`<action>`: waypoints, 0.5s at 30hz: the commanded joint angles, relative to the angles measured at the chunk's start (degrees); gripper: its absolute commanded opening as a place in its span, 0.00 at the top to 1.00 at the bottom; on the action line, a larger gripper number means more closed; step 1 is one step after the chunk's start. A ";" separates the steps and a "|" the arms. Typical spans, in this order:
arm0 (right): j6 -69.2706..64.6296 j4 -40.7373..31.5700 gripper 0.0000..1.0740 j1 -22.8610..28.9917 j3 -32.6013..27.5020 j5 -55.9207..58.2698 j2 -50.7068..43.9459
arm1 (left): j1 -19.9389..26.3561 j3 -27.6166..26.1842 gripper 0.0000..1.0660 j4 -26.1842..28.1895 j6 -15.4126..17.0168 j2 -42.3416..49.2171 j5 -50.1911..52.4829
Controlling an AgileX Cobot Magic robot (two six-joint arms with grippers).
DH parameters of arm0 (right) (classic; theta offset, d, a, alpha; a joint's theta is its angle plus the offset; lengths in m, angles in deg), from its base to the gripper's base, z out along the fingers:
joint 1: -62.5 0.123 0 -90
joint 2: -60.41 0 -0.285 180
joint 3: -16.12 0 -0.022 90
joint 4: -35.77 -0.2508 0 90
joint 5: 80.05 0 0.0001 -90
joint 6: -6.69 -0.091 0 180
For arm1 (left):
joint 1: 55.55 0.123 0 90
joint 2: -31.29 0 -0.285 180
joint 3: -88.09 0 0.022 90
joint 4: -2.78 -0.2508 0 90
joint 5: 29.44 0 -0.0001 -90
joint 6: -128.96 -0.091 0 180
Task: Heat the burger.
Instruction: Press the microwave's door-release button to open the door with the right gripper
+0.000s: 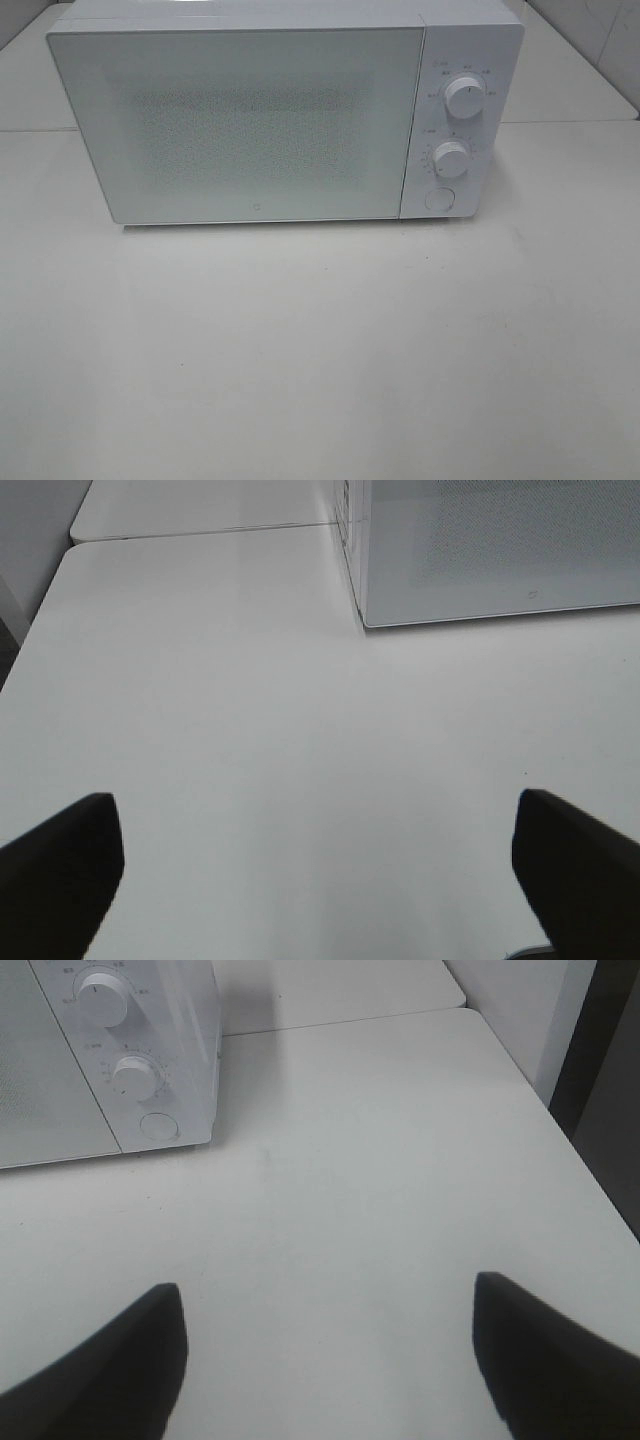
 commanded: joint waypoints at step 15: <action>0.46 0.23 0.30 -0.34 0.29 -0.74 -1.43 | 0.11 -0.06 0.08 0.40 -0.11 0.11 0.40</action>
